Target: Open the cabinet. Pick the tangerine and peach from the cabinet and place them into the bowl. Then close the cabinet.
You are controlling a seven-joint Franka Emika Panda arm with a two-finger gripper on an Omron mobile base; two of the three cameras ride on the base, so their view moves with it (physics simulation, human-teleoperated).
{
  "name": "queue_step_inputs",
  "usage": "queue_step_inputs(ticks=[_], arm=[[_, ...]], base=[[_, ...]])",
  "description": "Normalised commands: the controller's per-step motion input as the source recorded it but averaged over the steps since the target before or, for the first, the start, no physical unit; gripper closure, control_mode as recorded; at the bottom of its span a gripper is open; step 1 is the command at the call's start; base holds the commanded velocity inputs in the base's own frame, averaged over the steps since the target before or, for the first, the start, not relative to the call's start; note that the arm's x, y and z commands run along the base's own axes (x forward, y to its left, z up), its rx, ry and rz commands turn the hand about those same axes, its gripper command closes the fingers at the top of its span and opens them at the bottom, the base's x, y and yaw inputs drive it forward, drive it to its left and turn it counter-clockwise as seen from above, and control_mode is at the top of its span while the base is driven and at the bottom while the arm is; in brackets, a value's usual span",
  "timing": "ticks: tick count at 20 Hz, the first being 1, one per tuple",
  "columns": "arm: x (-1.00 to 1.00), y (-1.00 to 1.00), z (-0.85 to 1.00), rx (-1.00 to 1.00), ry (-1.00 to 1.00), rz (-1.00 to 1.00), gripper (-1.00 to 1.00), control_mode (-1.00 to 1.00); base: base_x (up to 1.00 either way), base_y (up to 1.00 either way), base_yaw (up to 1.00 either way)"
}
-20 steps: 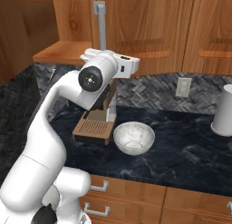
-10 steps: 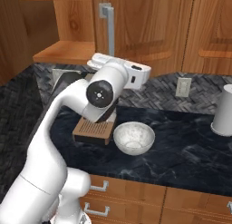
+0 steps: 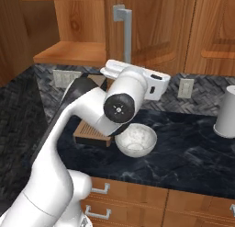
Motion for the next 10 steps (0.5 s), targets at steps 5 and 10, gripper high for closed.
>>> queue_step_inputs(ticks=[5,10], arm=[[-0.8,0.05,-0.4,-0.06,0.08,0.0,-1.0,-1.0],[-1.0,-0.19,0.0,0.02,-0.07,-0.02,-1.0,-1.0]], base=[[0.0,0.0,0.0],[0.0,0.0,0.0]])
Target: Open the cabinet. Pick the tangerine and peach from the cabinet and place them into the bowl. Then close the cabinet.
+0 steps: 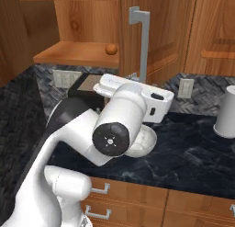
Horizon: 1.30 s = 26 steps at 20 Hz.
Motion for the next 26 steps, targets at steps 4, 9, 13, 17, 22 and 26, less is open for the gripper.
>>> queue_step_inputs(ticks=[4,9,13,17,22,26], arm=[[-1.0,0.0,-0.04,0.0,-0.1,-0.18,-1.0,-1.0],[-0.59,0.48,-0.4,-0.07,-0.1,-0.43,-1.0,-1.0],[-0.03,0.79,-0.49,-0.09,-0.01,-0.71,-1.0,-1.0],[0.61,0.64,-0.15,-0.07,-0.01,-0.65,-1.0,-1.0],[0.98,0.53,0.0,-0.03,-0.01,-0.43,-1.0,-1.0],[0.8,0.23,0.0,0.0,0.0,-0.13,-1.0,-1.0]], base=[[0.0,0.0,0.0],[0.0,0.0,0.0],[0.0,0.0,0.0],[0.0,0.0,0.0],[0.0,0.0,0.0],[0.0,0.0,0.0]])
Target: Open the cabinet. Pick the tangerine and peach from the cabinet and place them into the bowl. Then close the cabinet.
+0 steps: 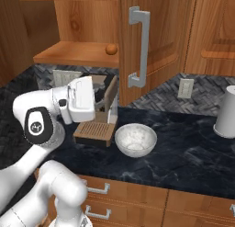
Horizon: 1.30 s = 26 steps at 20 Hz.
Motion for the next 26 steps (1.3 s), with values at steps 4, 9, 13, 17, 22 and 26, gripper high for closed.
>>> queue_step_inputs(ticks=[4,9,13,17,22,26], arm=[[0.84,0.0,0.0,0.0,0.0,0.0,-1.0,-1.0],[0.97,-0.03,0.0,0.02,0.02,0.0,-1.0,-1.0],[0.57,-0.4,0.0,0.11,0.09,-0.11,-1.0,-1.0],[0.13,-0.72,0.01,0.2,0.17,-0.21,-1.0,-1.0],[0.17,-0.7,0.0,0.16,0.11,-0.19,-1.0,-1.0],[0.01,-0.72,0.0,0.14,0.02,-0.15,-1.0,-1.0]], base=[[0.0,0.0,0.0],[0.0,0.0,0.0],[0.0,0.0,0.0],[0.0,0.0,0.0],[0.0,0.0,0.0],[0.0,0.0,0.0]])
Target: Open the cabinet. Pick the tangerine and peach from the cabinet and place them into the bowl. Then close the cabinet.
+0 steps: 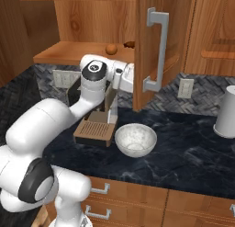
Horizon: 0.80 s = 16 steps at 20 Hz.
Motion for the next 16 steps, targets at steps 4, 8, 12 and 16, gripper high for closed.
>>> queue_step_inputs(ticks=[4,8,12,16], arm=[[-0.05,-0.48,0.0,0.07,-0.02,-0.05,-1.0,-1.0],[-0.58,0.56,-0.06,-0.09,-0.16,0.22,-1.0,-1.0],[-0.24,0.43,0.11,-0.04,-0.06,0.24,-1.0,-1.0],[0.0,0.1,0.19,0.0,0.01,0.23,-1.0,-1.0]], base=[[0.0,0.0,0.0],[0.0,0.0,0.0],[0.0,0.0,0.0],[0.0,0.0,0.0]])
